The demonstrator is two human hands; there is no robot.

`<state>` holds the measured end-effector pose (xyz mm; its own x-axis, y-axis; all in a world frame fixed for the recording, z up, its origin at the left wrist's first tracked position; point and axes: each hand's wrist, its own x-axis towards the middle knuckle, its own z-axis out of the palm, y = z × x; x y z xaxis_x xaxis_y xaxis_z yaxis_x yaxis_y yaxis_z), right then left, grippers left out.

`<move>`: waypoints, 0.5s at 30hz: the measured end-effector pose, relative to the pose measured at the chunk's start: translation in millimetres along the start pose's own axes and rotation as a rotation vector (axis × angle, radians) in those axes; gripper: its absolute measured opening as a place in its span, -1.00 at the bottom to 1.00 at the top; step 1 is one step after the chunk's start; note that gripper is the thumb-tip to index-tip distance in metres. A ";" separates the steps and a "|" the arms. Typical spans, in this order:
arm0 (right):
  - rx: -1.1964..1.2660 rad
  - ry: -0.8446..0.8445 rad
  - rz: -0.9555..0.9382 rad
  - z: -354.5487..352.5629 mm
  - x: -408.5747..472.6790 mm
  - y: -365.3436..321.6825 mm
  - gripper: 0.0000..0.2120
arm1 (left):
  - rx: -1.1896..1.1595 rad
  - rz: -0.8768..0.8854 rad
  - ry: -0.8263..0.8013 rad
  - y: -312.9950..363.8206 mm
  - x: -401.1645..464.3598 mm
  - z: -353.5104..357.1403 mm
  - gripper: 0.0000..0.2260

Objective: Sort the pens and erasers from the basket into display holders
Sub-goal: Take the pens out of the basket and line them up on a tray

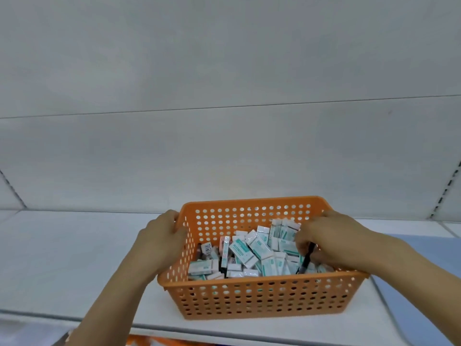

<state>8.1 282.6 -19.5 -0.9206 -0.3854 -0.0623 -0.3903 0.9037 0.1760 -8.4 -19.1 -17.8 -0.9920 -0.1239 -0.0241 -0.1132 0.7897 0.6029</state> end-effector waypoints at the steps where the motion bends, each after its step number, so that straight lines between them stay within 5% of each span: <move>1: -0.008 0.002 -0.003 0.9 0.2 -0.1 -0.81 | -0.027 0.006 0.018 -0.3 -1.8 0.9 -0.79; 15: -0.024 0.183 -0.109 -12.9 13.0 18.9 -0.92 | -0.262 0.168 0.151 10.9 7.5 6.3 -0.83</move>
<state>-11.1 292.3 -4.3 -0.8548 -0.5098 0.0967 -0.4849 0.8512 0.2010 -17.5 -7.5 -16.4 -0.9739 -0.1082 0.1994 0.0886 0.6278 0.7733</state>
